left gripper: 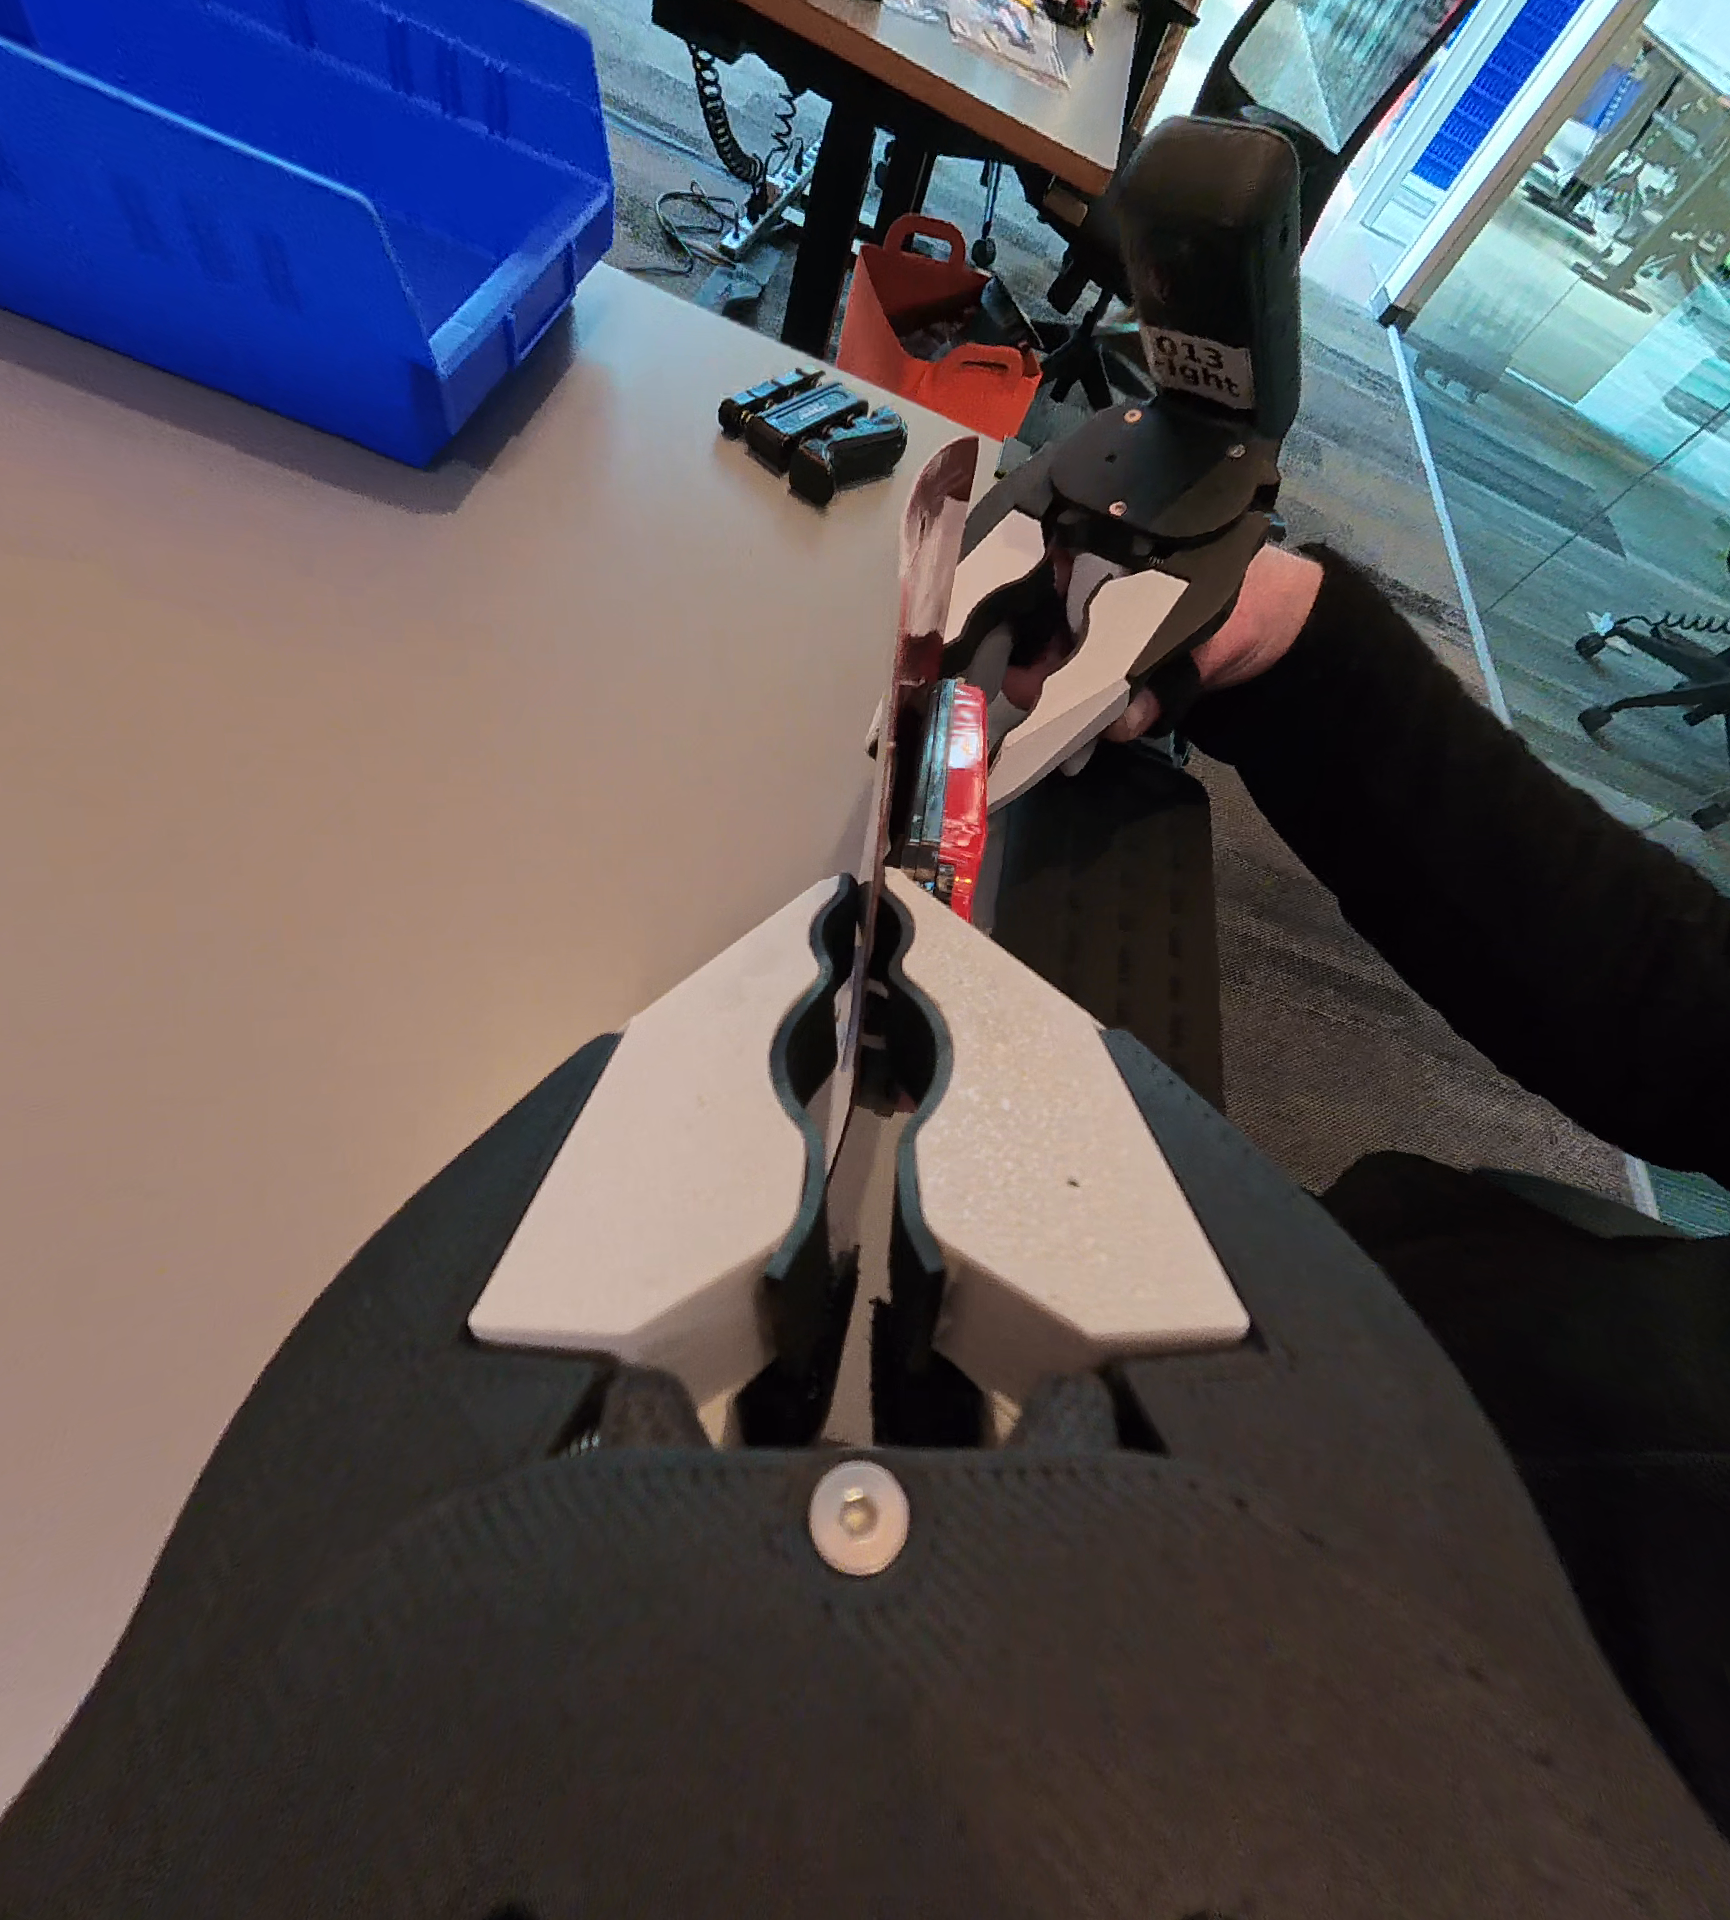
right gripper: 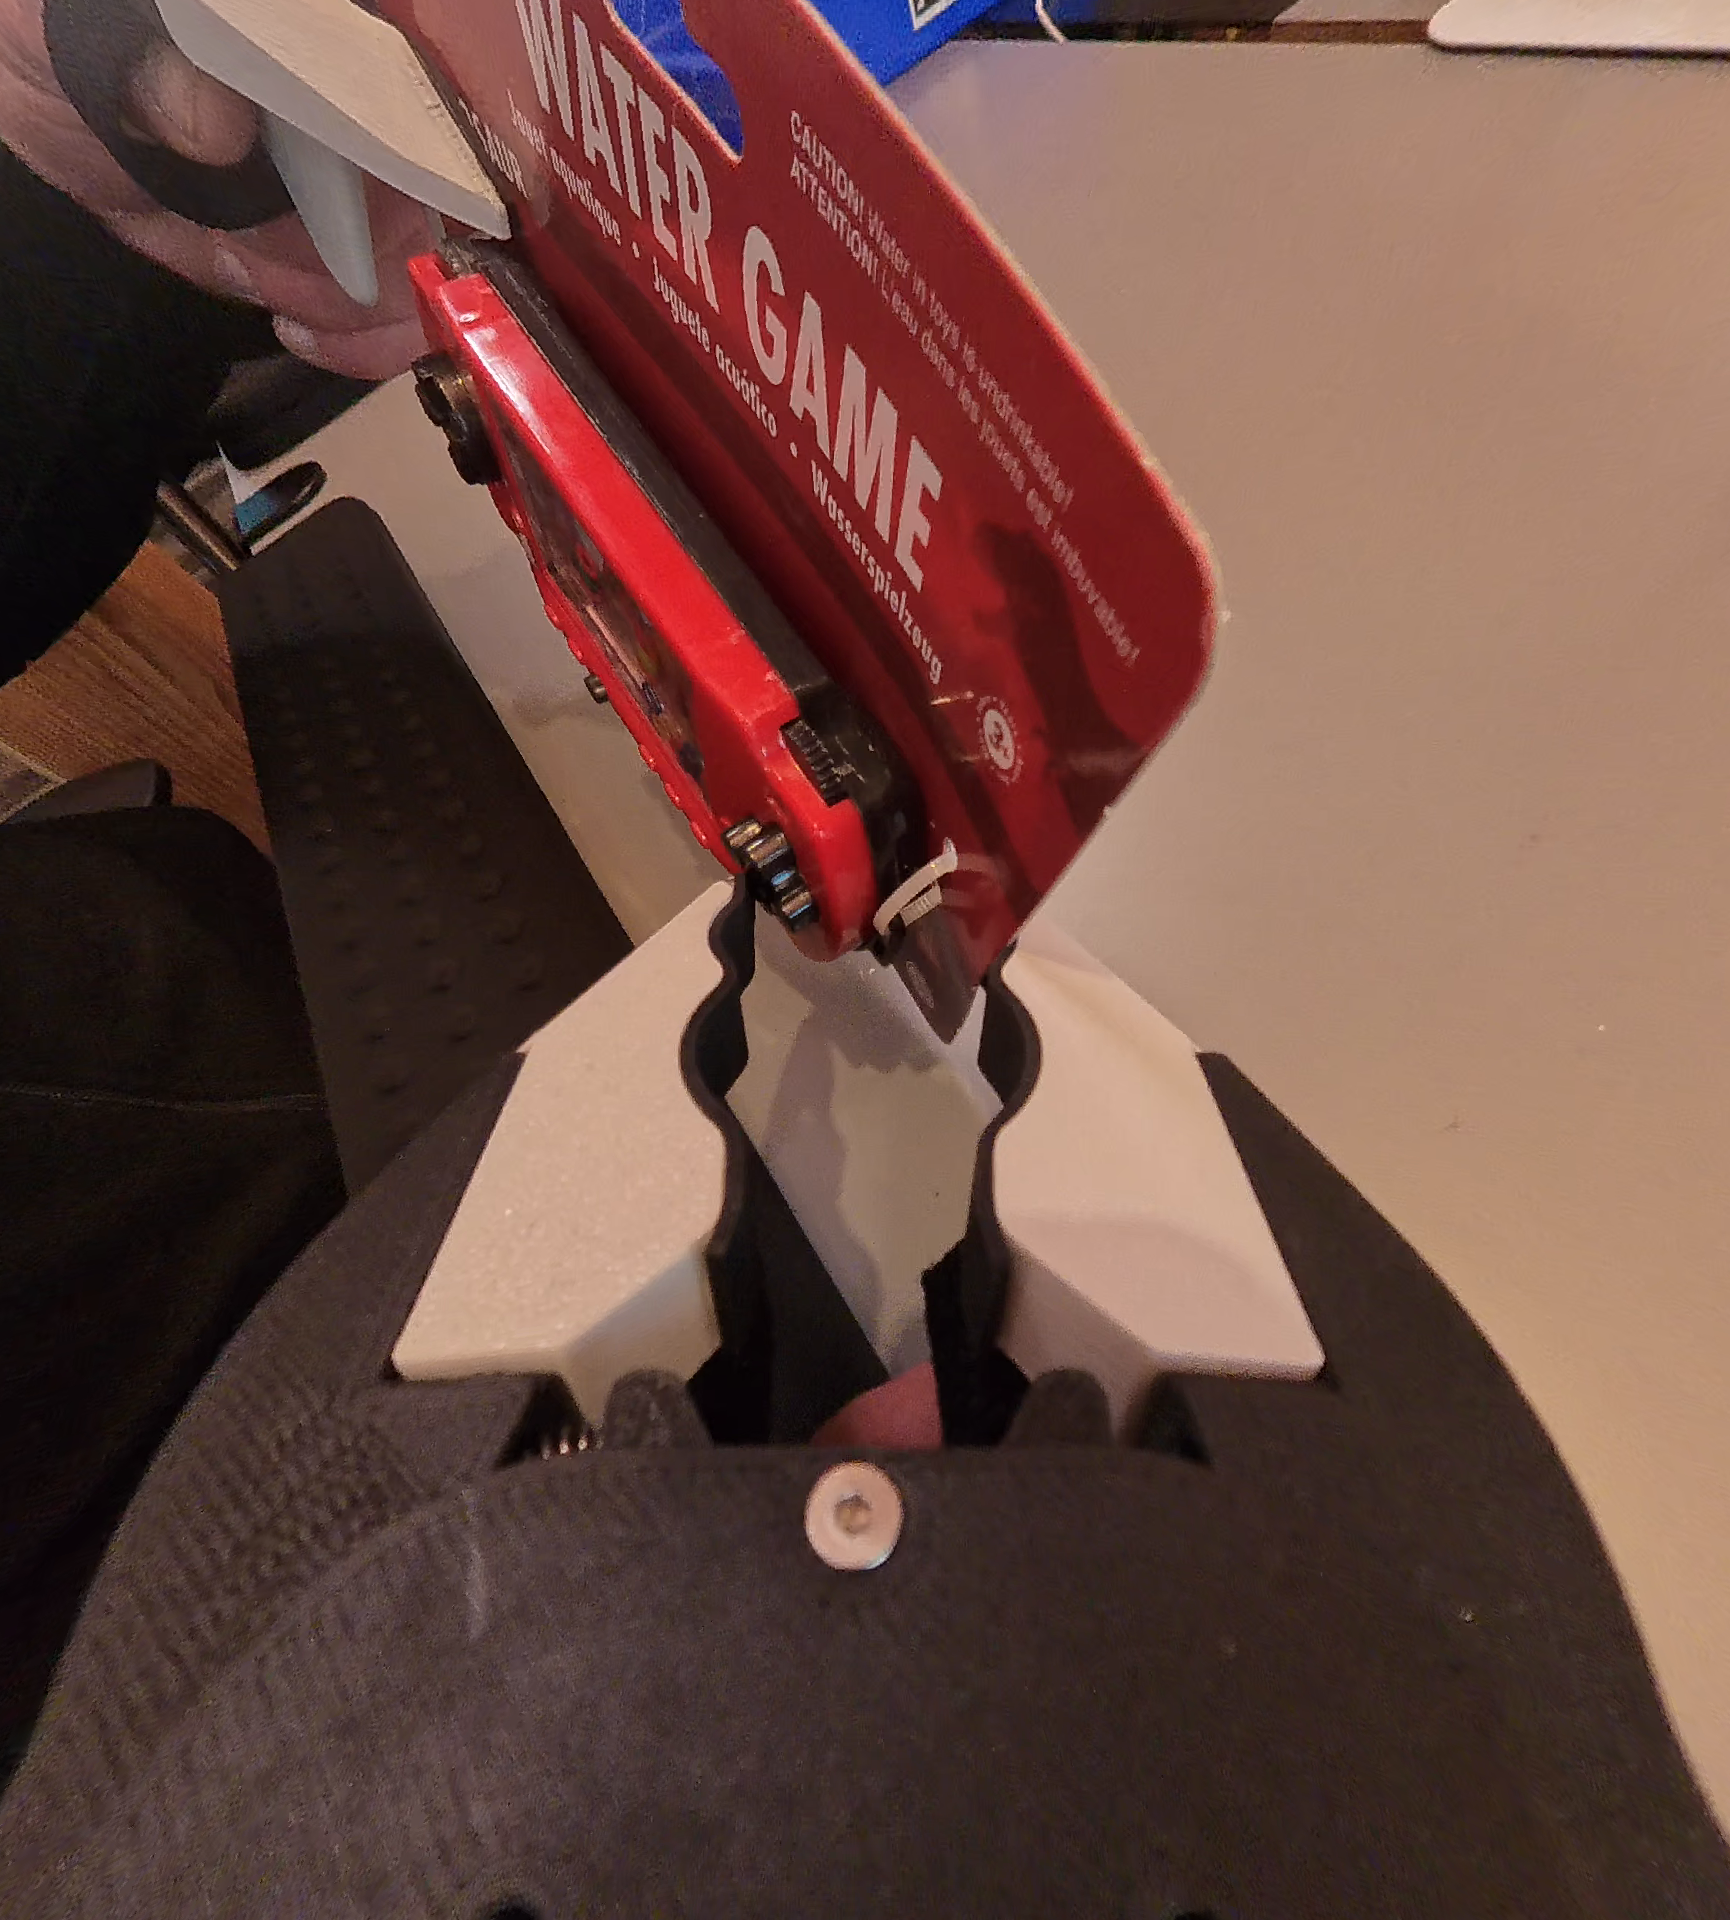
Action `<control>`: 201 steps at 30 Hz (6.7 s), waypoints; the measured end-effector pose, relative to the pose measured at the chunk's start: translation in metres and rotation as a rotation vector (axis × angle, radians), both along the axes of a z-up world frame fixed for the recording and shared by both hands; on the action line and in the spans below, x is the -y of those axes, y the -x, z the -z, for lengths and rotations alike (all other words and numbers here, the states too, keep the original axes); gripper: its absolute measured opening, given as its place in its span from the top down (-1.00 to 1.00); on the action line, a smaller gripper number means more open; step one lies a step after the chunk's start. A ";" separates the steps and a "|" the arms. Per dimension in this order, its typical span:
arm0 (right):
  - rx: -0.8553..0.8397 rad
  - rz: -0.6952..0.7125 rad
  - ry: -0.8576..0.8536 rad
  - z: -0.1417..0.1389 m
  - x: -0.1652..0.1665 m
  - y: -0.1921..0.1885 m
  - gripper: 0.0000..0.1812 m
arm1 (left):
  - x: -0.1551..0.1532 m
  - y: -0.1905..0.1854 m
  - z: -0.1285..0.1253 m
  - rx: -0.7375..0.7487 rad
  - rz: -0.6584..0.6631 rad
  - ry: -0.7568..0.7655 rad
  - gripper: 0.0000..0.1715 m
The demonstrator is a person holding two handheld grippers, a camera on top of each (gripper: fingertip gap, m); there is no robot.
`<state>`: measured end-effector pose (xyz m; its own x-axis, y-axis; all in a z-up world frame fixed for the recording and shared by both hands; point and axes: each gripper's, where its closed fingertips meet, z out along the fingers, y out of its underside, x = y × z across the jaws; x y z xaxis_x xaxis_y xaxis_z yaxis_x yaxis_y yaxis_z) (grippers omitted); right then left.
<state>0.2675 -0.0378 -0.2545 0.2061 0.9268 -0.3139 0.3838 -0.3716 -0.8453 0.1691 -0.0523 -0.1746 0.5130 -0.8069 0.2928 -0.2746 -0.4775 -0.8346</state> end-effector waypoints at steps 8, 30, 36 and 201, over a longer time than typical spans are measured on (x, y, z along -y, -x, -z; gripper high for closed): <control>0.060 0.033 0.052 0.015 -0.006 -0.014 0.53 | -0.011 -0.019 0.000 -0.079 0.013 0.012 1.00; 0.039 0.063 0.042 0.017 -0.015 -0.032 0.57 | -0.036 -0.041 -0.005 -0.102 -0.001 0.032 1.00; 0.010 0.064 0.044 0.016 -0.018 -0.032 0.57 | -0.041 -0.040 -0.002 -0.101 -0.013 0.028 1.00; -0.501 0.053 0.038 -0.086 -0.025 -0.027 0.62 | -0.026 -0.019 -0.021 0.494 -0.085 -0.288 1.00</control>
